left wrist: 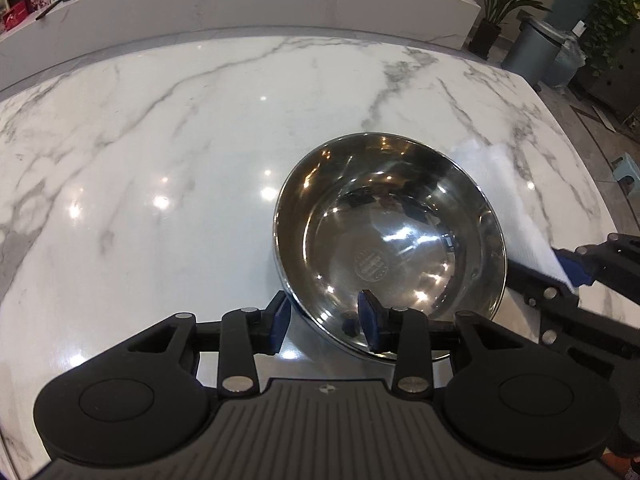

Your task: Clean bowl

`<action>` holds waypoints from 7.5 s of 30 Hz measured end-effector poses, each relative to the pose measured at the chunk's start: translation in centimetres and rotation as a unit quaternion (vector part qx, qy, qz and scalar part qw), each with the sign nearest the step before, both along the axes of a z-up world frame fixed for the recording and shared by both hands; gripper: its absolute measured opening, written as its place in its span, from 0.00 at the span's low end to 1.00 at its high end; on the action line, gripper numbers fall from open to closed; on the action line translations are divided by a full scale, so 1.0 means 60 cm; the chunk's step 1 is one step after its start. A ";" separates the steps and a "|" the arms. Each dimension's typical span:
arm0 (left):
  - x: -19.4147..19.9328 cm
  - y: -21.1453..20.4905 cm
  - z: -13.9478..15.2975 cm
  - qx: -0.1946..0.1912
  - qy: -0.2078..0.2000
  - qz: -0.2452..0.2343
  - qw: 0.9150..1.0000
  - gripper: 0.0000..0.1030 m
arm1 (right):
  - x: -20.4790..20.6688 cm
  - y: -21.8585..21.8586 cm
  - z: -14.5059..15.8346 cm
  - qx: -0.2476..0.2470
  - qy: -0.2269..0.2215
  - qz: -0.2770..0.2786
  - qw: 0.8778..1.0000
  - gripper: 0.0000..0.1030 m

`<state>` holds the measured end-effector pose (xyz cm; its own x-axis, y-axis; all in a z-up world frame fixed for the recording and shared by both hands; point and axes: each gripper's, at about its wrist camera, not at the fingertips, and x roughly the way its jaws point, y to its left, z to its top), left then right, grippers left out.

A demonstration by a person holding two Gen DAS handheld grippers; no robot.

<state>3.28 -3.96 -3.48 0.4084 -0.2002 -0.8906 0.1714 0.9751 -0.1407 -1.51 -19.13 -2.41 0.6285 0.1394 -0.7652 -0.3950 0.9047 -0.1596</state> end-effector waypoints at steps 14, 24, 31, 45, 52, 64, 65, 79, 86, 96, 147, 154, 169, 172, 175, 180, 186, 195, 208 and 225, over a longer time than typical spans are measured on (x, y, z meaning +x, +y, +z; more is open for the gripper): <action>0.005 0.003 -0.003 0.002 0.007 0.014 1.000 0.38 | -0.001 0.025 -0.031 -0.028 0.043 0.025 0.998 0.13; -0.010 0.010 0.009 -0.021 0.008 0.015 1.000 0.40 | -0.001 0.028 -0.035 -0.029 0.046 0.025 0.998 0.13; -0.005 0.011 0.011 -0.013 -0.005 0.015 1.000 0.26 | 0.000 0.028 -0.032 -0.029 0.045 0.024 0.998 0.13; 0.002 -0.008 0.004 0.031 -0.059 -0.013 0.998 0.15 | 0.012 -0.010 -0.005 0.000 0.002 -0.007 1.000 0.13; 0.001 -0.008 0.001 0.032 -0.057 -0.015 0.998 0.15 | 0.005 0.010 -0.026 -0.023 0.027 0.014 0.999 0.13; 0.002 -0.004 0.001 0.027 -0.048 -0.013 0.998 0.16 | 0.025 -0.028 -0.044 0.008 0.027 -0.091 0.995 0.20; 0.002 -0.004 0.001 0.026 -0.048 -0.013 0.998 0.16 | 0.023 -0.030 -0.045 0.017 0.026 -0.100 0.995 0.20; 0.001 -0.005 0.000 0.029 -0.046 -0.014 0.998 0.17 | 0.009 -0.036 -0.066 0.073 0.037 -0.165 0.983 0.32; 0.001 -0.006 0.000 0.029 -0.045 -0.015 0.998 0.17 | 0.003 -0.034 -0.072 0.066 0.013 -0.168 0.984 0.16; 0.000 -0.008 0.000 0.030 -0.043 -0.013 0.999 0.19 | 0.000 -0.039 -0.053 0.079 -0.026 -0.164 0.983 0.12; 0.008 0.005 -0.004 -0.017 -0.010 0.013 1.000 0.36 | -0.019 -0.005 -0.043 0.073 -0.011 -0.089 0.993 0.12; 0.010 0.006 -0.003 0.001 -0.027 0.014 1.000 0.19 | -0.021 -0.019 -0.018 0.085 -0.038 -0.097 0.991 0.13; 0.013 0.008 -0.006 -0.005 -0.017 0.024 1.000 0.34 | -0.021 -0.009 -0.028 0.077 -0.020 -0.078 0.994 0.13; 0.010 0.005 -0.009 -0.006 -0.012 0.021 1.000 0.34 | -0.019 -0.003 -0.040 0.070 -0.002 -0.070 0.995 0.13; 0.009 0.003 -0.009 -0.009 -0.009 0.018 1.000 0.34 | -0.018 0.002 -0.048 0.065 0.007 -0.065 0.996 0.13; 0.011 0.003 -0.010 -0.009 -0.011 0.014 1.000 0.31 | -0.018 0.002 -0.046 0.064 0.008 -0.065 0.996 0.13; 0.010 0.005 -0.006 0.002 -0.030 0.008 0.999 0.23 | -0.017 -0.013 -0.026 0.068 -0.014 -0.070 0.995 0.13; 0.008 -0.005 -0.003 0.023 -0.058 -0.009 0.998 0.21 | -0.015 -0.014 -0.020 0.060 -0.021 -0.053 0.997 0.13; -0.001 -0.012 -0.003 0.060 -0.091 -0.058 0.992 0.21 | -0.016 0.003 -0.042 0.046 0.014 -0.033 0.998 0.13; 0.015 -0.015 -0.006 0.057 -0.104 -0.046 0.992 0.18 | -0.016 -0.005 -0.021 0.036 -0.019 -0.028 0.999 0.13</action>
